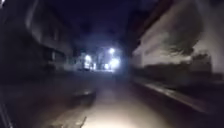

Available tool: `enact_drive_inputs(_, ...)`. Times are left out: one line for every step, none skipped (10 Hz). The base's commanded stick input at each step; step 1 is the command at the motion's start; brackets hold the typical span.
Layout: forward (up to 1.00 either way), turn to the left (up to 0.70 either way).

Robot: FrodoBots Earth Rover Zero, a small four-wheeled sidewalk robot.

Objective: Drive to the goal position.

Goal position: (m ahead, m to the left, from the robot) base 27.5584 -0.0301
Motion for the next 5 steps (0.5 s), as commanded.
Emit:
enact_drive_inputs(0.7, 0.0)
enact_drive_inputs(0.7, 0.0)
enact_drive_inputs(0.7, 0.0)
enact_drive_inputs(0.7, 0.0)
enact_drive_inputs(0.7, 0.0)
